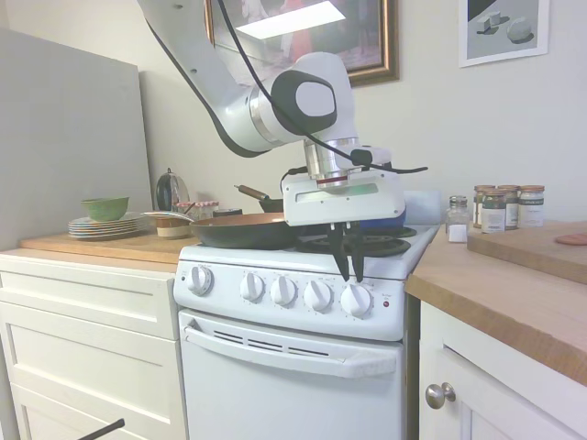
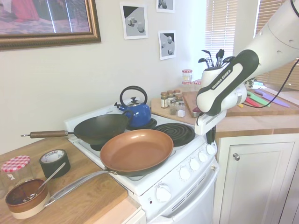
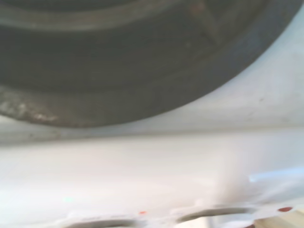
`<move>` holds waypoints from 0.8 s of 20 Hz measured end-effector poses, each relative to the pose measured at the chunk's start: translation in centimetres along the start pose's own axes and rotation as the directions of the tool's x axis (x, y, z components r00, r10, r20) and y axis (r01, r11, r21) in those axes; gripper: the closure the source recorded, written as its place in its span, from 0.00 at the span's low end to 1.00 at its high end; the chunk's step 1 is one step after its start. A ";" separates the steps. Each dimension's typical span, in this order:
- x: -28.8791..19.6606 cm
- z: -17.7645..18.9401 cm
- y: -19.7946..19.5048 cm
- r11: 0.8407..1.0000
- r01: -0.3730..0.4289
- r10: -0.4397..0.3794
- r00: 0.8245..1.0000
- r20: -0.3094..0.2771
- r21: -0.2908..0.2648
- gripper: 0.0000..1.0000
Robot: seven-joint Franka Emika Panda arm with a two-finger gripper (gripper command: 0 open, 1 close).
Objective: Turn on the stove on the bottom right
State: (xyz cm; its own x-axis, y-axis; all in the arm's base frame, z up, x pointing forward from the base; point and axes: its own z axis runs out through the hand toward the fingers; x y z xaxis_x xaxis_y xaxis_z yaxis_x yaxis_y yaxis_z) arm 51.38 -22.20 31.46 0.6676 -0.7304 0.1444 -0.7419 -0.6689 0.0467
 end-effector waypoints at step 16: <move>0.4 1.8 0.7 1.000 -0.009 0.009 1.000 0.017 0.006 1.00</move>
State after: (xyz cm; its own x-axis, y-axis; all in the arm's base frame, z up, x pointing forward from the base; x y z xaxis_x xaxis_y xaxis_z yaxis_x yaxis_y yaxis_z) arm 51.25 -23.25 29.82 0.6618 -0.7386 0.1283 -0.7476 -0.6630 0.0394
